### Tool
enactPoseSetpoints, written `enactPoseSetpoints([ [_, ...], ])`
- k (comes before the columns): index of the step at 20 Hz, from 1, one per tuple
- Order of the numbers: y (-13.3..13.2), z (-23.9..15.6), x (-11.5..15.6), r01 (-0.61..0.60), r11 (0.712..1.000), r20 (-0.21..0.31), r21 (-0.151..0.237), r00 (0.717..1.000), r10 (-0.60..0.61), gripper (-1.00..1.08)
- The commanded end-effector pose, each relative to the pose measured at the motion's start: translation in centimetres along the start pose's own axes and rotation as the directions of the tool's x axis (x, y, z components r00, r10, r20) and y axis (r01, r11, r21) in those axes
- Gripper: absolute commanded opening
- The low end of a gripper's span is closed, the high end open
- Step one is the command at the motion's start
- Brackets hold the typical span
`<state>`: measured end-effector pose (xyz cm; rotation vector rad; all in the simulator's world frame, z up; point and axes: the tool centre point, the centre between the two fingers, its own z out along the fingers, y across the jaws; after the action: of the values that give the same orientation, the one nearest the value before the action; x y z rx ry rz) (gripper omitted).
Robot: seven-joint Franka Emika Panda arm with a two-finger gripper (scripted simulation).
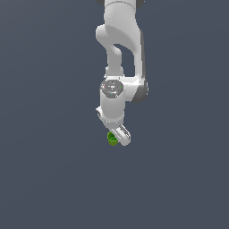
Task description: Pick up the object and move it to a goal position.
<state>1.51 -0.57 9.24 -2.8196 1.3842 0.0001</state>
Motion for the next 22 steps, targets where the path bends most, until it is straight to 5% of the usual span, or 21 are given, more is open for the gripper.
enactPoseSetpoints([
  [1, 0.0, 0.3, 0.0, 0.0, 1.0, 0.0, 0.0, 1.0, 0.0, 1.0],
  [15, 0.0, 5.0, 0.0, -0.004, 1.0, 0.0, -0.001, 1.0, 0.004, 1.0],
  [16, 0.0, 5.0, 0.0, -0.004, 1.0, 0.0, -0.001, 1.0, 0.004, -1.0],
  [22, 0.0, 5.0, 0.0, -0.004, 1.0, 0.0, -0.001, 1.0, 0.004, -1.0],
])
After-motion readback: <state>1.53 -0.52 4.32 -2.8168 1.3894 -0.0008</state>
